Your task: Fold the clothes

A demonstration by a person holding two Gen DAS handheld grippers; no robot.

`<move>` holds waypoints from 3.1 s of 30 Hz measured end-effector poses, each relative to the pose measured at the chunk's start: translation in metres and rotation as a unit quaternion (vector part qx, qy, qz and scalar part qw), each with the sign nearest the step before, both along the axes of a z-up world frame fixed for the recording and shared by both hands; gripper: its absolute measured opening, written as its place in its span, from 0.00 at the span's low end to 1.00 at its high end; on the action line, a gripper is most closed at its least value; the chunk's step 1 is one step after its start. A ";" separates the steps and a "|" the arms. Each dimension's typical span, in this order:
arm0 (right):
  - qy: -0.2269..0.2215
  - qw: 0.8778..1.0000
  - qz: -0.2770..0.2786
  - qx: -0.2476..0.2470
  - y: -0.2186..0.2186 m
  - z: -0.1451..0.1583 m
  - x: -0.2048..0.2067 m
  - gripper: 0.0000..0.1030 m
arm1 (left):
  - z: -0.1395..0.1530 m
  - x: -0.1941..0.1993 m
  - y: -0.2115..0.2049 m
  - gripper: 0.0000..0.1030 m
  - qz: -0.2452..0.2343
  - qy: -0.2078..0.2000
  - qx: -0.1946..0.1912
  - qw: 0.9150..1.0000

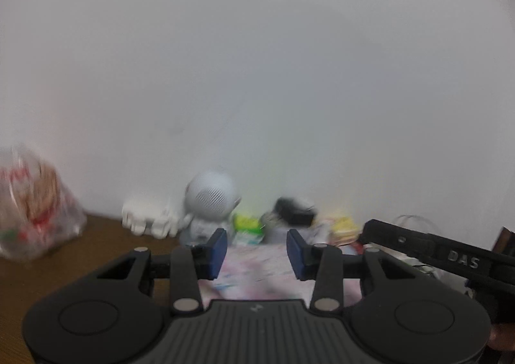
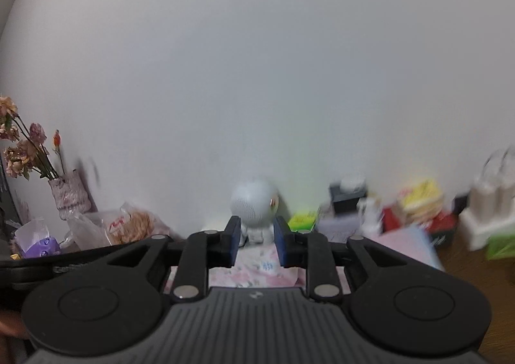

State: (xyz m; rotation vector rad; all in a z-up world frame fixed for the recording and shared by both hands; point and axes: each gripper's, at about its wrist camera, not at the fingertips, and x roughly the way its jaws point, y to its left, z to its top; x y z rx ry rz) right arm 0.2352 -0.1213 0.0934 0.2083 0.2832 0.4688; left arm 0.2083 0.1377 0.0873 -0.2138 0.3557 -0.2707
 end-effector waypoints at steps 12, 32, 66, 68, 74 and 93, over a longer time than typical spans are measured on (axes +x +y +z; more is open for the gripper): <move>0.071 0.997 -0.003 0.005 -0.047 -0.003 -0.173 0.67 | 0.001 -0.187 -0.048 0.64 -0.033 0.067 0.044 0.996; 0.150 0.982 -0.045 -0.107 -0.058 -0.097 -0.301 1.00 | -0.083 -0.283 -0.070 0.68 0.051 0.131 0.070 0.988; 0.183 0.960 -0.116 -0.179 -0.041 -0.109 -0.278 0.99 | -0.099 -0.261 -0.078 1.00 0.038 0.149 0.071 0.985; 0.183 0.960 -0.116 -0.179 -0.041 -0.109 -0.278 0.99 | -0.099 -0.261 -0.078 1.00 0.038 0.149 0.071 0.986; 0.183 0.960 -0.116 -0.179 -0.040 -0.109 -0.279 0.99 | -0.099 -0.261 -0.078 1.00 0.038 0.149 0.071 0.986; 0.183 0.960 -0.117 -0.179 -0.040 -0.110 -0.279 0.99 | -0.099 -0.261 -0.078 1.00 0.038 0.149 0.071 0.986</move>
